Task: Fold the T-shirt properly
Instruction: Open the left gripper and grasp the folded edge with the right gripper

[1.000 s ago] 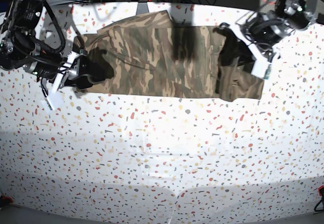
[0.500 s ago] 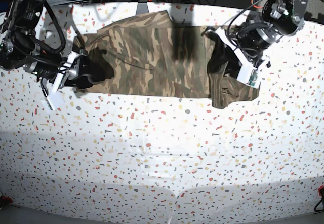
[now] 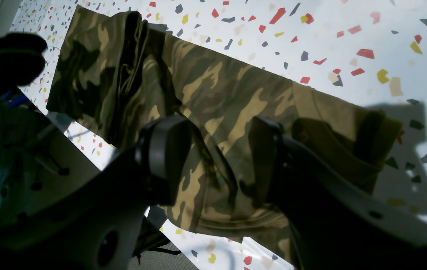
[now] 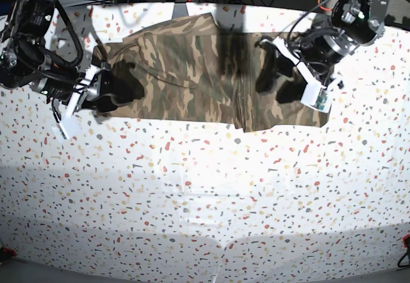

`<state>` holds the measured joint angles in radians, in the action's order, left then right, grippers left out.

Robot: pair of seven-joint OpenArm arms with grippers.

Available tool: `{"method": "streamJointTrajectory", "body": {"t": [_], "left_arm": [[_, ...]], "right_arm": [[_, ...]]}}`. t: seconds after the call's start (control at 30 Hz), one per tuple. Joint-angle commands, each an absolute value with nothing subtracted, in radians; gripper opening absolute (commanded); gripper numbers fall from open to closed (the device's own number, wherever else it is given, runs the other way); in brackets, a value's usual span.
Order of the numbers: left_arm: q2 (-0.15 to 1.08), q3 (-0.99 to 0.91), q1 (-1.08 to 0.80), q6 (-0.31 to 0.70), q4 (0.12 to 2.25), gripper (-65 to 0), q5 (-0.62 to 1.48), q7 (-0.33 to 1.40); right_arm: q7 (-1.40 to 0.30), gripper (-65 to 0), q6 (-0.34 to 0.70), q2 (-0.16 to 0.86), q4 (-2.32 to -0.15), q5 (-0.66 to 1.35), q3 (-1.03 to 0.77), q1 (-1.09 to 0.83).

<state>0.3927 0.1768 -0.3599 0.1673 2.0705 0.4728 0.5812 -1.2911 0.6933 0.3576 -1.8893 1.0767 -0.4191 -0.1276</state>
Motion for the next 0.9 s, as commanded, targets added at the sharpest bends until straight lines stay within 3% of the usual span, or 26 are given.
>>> {"method": "streamJointTrajectory", "body": {"t": [0.0,0.2,0.43,0.57,0.73,0.87], "left_arm": [[0.397,0.17,-0.354,0.171,2.088,-37.9,0.433,0.551],[0.397,0.119,-0.355,0.081,2.07,-37.9,0.18,0.532],[0.397,-0.022,-0.355,0.077,1.903,-38.0,0.16,0.412],[0.398,-0.131,-0.355,0.086,1.822,-38.6,0.256,0.383],[0.419,-0.255,-0.355,0.214,1.745,-38.6,0.43,0.383],[0.437,-0.304,-0.355,0.257,1.7,-38.6,0.507,0.388]], "right_arm": [[-1.273,-34.6,0.698,0.371,-1.907,1.1,-0.425,-0.117],[-1.299,-34.6,0.698,0.371,-1.907,1.09,-0.426,-0.119],[-1.298,-34.6,0.698,0.404,-1.895,0.926,-0.426,-0.124],[-1.298,-34.6,0.698,0.457,-1.832,0.919,-0.426,-0.141],[-1.294,-34.6,0.698,0.518,-1.716,0.92,-0.426,-0.133],[-1.286,-34.6,0.698,0.568,-1.592,0.92,-0.426,-0.104]]}}
